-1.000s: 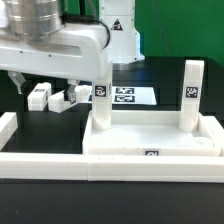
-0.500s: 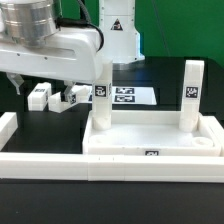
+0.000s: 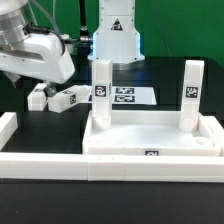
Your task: Assemble desk
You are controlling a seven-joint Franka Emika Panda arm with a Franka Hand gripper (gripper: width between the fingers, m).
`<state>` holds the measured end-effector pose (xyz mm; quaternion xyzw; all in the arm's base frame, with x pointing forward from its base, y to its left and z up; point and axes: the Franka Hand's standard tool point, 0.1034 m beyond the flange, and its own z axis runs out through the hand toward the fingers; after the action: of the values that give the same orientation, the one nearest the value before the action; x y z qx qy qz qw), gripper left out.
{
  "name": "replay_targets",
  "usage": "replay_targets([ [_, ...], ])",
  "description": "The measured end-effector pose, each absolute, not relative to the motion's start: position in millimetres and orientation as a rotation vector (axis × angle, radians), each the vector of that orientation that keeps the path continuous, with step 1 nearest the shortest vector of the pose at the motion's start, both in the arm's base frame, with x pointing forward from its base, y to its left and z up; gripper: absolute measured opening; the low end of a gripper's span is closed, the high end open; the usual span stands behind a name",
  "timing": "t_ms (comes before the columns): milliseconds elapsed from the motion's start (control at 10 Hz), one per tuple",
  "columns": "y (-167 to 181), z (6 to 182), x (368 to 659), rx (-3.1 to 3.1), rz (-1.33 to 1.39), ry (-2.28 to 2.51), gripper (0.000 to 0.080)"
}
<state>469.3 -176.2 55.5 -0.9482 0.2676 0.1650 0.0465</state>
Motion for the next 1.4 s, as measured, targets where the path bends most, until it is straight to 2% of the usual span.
replay_targets([
  [200, -175, 54.6, 465, -2.867, 0.569, 0.815, 0.0649],
  [1000, -160, 48.8, 426, -2.489, 1.302, 0.772, 0.0649],
  [1400, -155, 39.5, 414, -2.378, 1.474, 0.752, 0.0649],
])
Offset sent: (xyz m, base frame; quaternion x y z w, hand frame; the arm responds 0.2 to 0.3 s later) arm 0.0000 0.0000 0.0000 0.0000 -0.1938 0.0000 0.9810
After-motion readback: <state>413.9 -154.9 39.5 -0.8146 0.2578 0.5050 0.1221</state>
